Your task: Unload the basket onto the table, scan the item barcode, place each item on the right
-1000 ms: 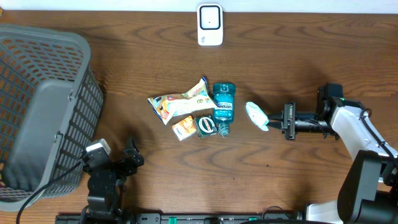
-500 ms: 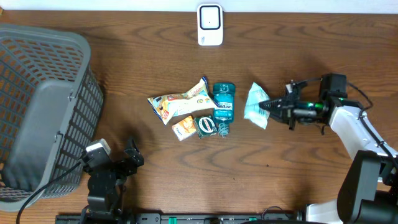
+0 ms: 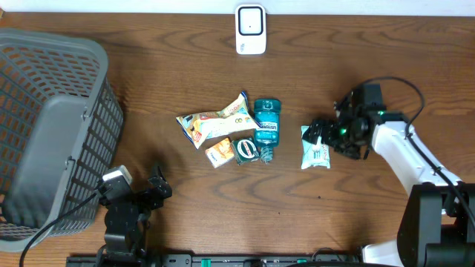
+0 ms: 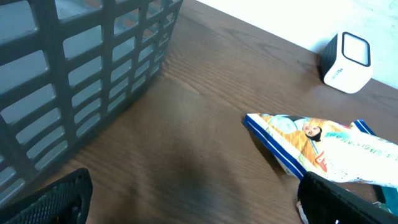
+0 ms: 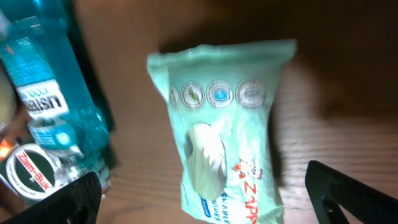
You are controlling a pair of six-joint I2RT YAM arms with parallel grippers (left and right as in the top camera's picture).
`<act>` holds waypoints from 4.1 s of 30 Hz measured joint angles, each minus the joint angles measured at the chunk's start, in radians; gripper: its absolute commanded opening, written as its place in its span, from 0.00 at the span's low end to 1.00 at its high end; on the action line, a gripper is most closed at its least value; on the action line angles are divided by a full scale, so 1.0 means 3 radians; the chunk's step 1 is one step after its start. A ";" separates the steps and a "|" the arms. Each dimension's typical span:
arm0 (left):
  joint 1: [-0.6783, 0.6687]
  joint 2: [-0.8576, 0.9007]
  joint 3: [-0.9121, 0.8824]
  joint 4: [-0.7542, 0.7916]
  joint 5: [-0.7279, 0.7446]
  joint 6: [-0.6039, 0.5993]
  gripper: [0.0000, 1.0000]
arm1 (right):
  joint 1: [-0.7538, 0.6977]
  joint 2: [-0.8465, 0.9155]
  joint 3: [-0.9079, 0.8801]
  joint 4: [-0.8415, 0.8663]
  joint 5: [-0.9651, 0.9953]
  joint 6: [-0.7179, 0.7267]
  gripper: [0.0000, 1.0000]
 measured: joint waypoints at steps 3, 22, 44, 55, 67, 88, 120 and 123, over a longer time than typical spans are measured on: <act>0.0000 0.0000 0.0000 0.0000 0.0000 0.0000 0.98 | 0.0069 0.0000 0.0256 -0.0080 0.0153 -0.0010 0.99; 0.0000 0.0000 0.0000 0.0000 0.0000 0.0000 0.98 | 0.1417 0.0575 0.0401 -0.0507 0.2349 0.0717 0.69; 0.0000 0.0000 0.0000 0.0000 0.0000 0.0000 0.98 | 0.1162 0.0997 0.1064 -0.1396 0.0777 -0.0643 0.02; 0.0000 0.0000 0.0000 0.0000 0.0000 0.0000 0.98 | 0.0877 0.0596 0.1275 -0.2261 -0.2070 -0.3110 0.01; 0.0000 0.0000 0.0000 0.0000 0.0000 0.0000 0.98 | 0.0880 0.0596 0.1275 -0.2700 -0.2881 -0.4515 0.01; 0.0000 0.0000 0.0000 0.0000 0.0000 0.0000 0.98 | 0.0907 0.0599 0.1282 0.0529 -0.0894 -0.3087 0.01; 0.0000 0.0000 0.0000 -0.0001 0.0000 0.0000 0.98 | 0.1202 0.3182 0.4381 0.1096 0.2344 -0.3466 0.01; 0.0000 0.0000 0.0000 0.0000 0.0000 0.0000 0.98 | 0.1204 0.3189 0.4381 0.1090 0.2360 -0.3465 0.01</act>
